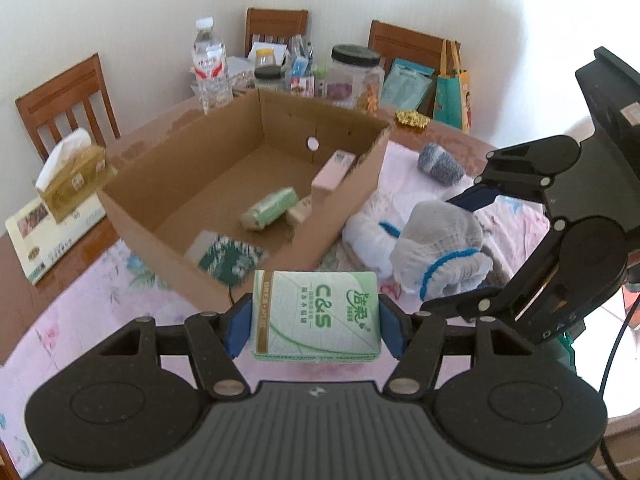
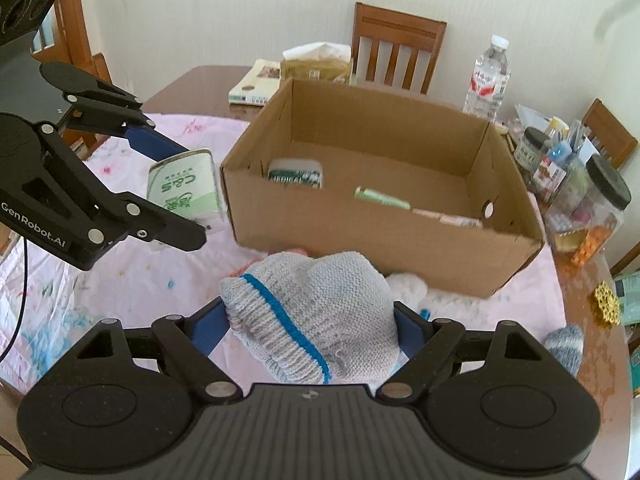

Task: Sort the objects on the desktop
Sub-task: 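Carry the C&S pack and white glove over the cardboard box and release both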

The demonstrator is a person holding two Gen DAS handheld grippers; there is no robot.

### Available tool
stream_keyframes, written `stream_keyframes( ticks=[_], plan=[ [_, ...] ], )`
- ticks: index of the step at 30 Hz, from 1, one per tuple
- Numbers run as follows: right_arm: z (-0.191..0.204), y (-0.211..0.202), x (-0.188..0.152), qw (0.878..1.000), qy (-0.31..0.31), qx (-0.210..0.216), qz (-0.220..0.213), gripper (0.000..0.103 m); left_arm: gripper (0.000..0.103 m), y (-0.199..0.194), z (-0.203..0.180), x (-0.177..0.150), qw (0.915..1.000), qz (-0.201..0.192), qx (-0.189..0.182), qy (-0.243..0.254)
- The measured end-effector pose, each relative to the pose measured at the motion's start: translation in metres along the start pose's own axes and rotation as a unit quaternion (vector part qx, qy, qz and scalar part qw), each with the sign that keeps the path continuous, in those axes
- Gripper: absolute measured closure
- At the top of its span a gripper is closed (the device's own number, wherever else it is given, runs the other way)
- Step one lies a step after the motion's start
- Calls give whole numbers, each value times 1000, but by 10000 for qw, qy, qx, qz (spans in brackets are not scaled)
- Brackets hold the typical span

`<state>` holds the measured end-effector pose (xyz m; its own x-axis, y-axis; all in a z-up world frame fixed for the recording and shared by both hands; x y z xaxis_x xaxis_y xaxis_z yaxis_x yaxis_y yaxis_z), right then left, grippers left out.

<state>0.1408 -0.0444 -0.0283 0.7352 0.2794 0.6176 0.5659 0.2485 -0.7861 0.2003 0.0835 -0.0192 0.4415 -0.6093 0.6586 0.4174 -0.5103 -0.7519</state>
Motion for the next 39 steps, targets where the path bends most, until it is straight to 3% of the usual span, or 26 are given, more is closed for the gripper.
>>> stream_keyframes(
  ticks=[8,17,39],
  plan=[
    [-15,-3,21,9998,-133,-27,-112,15,40,4,4,34,9998,-177,66,47],
    [-41,1,54,9991,-287,-119,-272,15,40,24,26,65,9997,-99,199,-128],
    [-103,40,98,9985,-458,-73,-285,15,40,76,57,105,9977,43,482,-471]
  ],
)
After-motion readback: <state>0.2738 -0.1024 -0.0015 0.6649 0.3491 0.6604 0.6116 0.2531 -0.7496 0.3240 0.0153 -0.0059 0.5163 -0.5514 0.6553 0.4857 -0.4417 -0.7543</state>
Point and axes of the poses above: each gripper's, at about its wrist camera, not at the fingertips, and y roughly the way its jaws point, z to its left, x to its top, the point moved 4 cm from there along y, roughly the way its jaws point, and after that the axes turned 5 degrees about x, right-handed, at the moved point
